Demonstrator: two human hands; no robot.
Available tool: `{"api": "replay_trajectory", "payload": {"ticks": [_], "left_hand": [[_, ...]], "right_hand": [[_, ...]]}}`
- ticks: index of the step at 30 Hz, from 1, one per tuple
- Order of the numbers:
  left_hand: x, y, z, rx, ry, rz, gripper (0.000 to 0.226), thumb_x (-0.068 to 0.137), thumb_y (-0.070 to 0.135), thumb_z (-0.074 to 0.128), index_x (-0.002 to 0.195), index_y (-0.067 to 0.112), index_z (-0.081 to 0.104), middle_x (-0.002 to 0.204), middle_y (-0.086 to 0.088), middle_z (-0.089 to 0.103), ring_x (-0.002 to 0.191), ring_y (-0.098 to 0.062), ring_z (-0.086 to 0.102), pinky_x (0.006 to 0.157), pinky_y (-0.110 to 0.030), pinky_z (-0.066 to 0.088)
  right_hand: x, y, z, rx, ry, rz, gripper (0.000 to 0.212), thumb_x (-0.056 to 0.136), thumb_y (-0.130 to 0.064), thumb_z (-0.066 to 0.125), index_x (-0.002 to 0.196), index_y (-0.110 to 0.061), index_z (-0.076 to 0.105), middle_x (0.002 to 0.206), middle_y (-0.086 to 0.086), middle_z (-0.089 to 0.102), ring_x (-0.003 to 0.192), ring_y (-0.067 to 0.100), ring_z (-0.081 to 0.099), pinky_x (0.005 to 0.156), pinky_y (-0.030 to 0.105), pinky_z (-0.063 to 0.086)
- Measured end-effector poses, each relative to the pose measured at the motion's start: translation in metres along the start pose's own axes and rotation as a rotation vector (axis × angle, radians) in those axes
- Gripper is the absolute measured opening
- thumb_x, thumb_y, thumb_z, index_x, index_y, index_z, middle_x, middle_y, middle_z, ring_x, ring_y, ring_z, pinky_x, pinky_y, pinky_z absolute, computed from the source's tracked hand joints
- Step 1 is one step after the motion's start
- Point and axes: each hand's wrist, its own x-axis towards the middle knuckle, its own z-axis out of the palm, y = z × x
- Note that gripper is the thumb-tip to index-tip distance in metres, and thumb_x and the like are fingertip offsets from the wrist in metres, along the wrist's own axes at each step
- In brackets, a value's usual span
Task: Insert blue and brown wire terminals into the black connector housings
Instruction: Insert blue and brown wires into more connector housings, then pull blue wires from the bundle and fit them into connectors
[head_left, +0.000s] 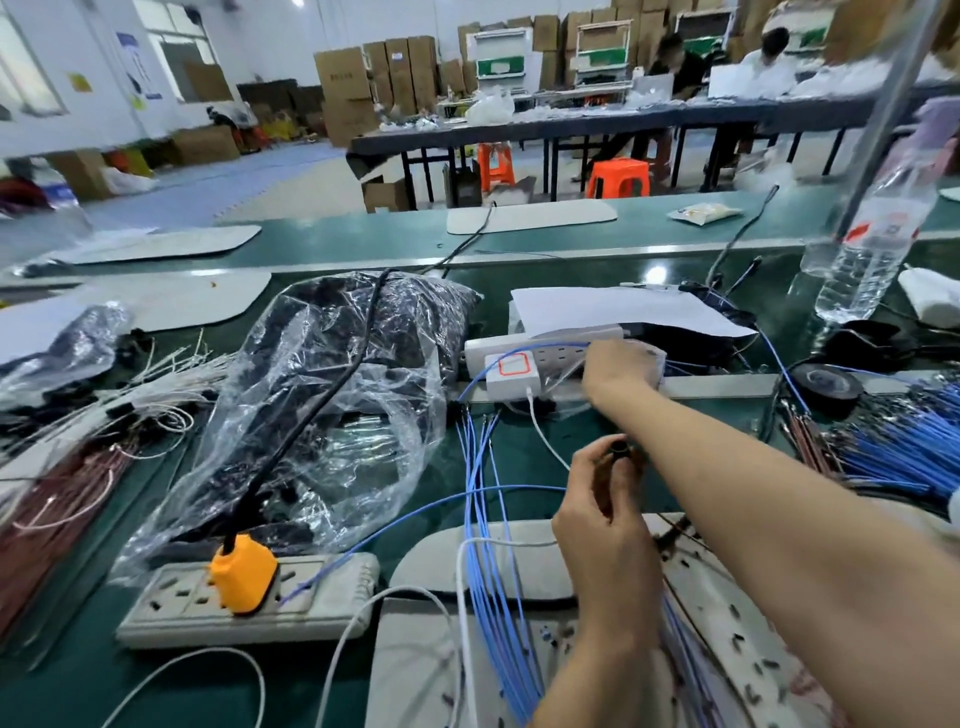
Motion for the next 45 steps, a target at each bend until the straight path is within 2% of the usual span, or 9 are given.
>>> {"api": "replay_trajectory", "payload": {"ticks": [6, 10, 14, 19, 21, 26, 32, 38, 45], "left_hand": [[0.001, 0.001, -0.001, 0.016, 0.012, 0.027, 0.026, 0.096, 0.007, 0.053, 0.097, 0.030, 0.065, 0.090, 0.011, 0.072, 0.091, -0.011, 0.068, 0.085, -0.031, 0.053], [0.001, -0.002, -0.002, 0.028, 0.023, 0.008, 0.024, 0.095, 0.008, 0.054, 0.096, 0.030, 0.065, 0.089, 0.014, 0.072, 0.091, -0.011, 0.068, 0.086, -0.032, 0.053], [0.000, 0.000, -0.001, 0.035, 0.011, 0.009, 0.022, 0.096, 0.010, 0.054, 0.097, 0.028, 0.065, 0.088, 0.012, 0.072, 0.090, -0.012, 0.068, 0.086, -0.031, 0.053], [-0.001, 0.001, -0.002, 0.028, 0.009, 0.046, 0.025, 0.094, 0.005, 0.055, 0.098, 0.028, 0.064, 0.090, 0.009, 0.072, 0.089, -0.011, 0.069, 0.083, -0.022, 0.052], [-0.003, 0.001, -0.001, 0.080, -0.029, 0.104, 0.027, 0.093, 0.005, 0.056, 0.099, 0.030, 0.064, 0.092, 0.012, 0.072, 0.091, -0.008, 0.068, 0.082, -0.017, 0.050], [-0.010, 0.003, 0.004, 0.297, -0.237, 0.319, 0.020, 0.092, 0.010, 0.059, 0.103, 0.026, 0.062, 0.095, 0.009, 0.071, 0.089, -0.002, 0.066, 0.079, -0.013, 0.049], [-0.019, 0.001, 0.008, 0.318, -0.384, 0.301, 0.015, 0.089, 0.013, 0.060, 0.103, 0.014, 0.066, 0.095, 0.006, 0.072, 0.089, -0.007, 0.068, 0.078, -0.022, 0.053], [-0.020, 0.002, 0.007, 0.306, -0.384, 0.295, 0.015, 0.089, 0.017, 0.061, 0.103, 0.017, 0.067, 0.093, 0.009, 0.071, 0.088, -0.009, 0.069, 0.077, -0.026, 0.055], [-0.016, 0.005, 0.004, 0.415, -0.413, 0.332, 0.022, 0.085, 0.015, 0.062, 0.102, 0.027, 0.069, 0.092, 0.014, 0.068, 0.084, -0.006, 0.065, 0.069, -0.021, 0.052]], "right_hand": [[0.003, 0.008, 0.009, 0.115, 0.122, -0.019, 0.034, 0.092, 0.007, 0.040, 0.123, 0.006, 0.054, 0.127, 0.022, 0.056, 0.118, 0.036, 0.054, 0.088, 0.037, 0.048], [0.005, 0.020, 0.018, 0.508, 0.169, 0.019, 0.021, 0.087, -0.007, 0.060, 0.107, -0.009, 0.067, 0.116, 0.012, 0.065, 0.111, 0.030, 0.059, 0.089, 0.030, 0.044], [-0.008, 0.031, 0.019, 0.801, 0.244, -0.011, 0.020, 0.084, -0.009, 0.068, 0.103, -0.008, 0.071, 0.106, 0.010, 0.071, 0.103, 0.028, 0.062, 0.081, 0.024, 0.040], [-0.058, 0.056, -0.005, 1.324, 0.073, -0.162, 0.014, 0.085, 0.001, 0.067, 0.096, -0.007, 0.073, 0.091, 0.005, 0.073, 0.092, 0.020, 0.068, 0.086, 0.021, 0.050], [-0.091, 0.078, -0.018, 1.543, 0.019, -0.147, 0.015, 0.082, 0.001, 0.069, 0.086, -0.013, 0.069, 0.080, -0.001, 0.074, 0.081, 0.011, 0.069, 0.077, 0.017, 0.051], [-0.164, 0.129, -0.035, 1.784, 0.007, -0.142, 0.015, 0.074, -0.011, 0.069, 0.087, -0.010, 0.062, 0.087, 0.007, 0.075, 0.087, 0.012, 0.070, 0.072, 0.018, 0.052], [-0.191, 0.143, -0.037, 1.824, -0.047, -0.228, 0.019, 0.064, -0.025, 0.075, 0.081, -0.017, 0.071, 0.074, 0.008, 0.068, 0.068, 0.018, 0.061, 0.068, 0.024, 0.052], [-0.195, 0.140, -0.030, 1.727, 0.101, -0.252, 0.017, 0.070, -0.016, 0.072, 0.083, -0.007, 0.064, 0.084, 0.006, 0.072, 0.075, 0.016, 0.069, 0.069, 0.024, 0.056], [-0.190, 0.146, -0.025, 1.541, 0.118, -0.329, 0.011, 0.073, -0.011, 0.072, 0.081, -0.013, 0.065, 0.081, 0.000, 0.071, 0.076, 0.011, 0.069, 0.074, 0.019, 0.054]]}}
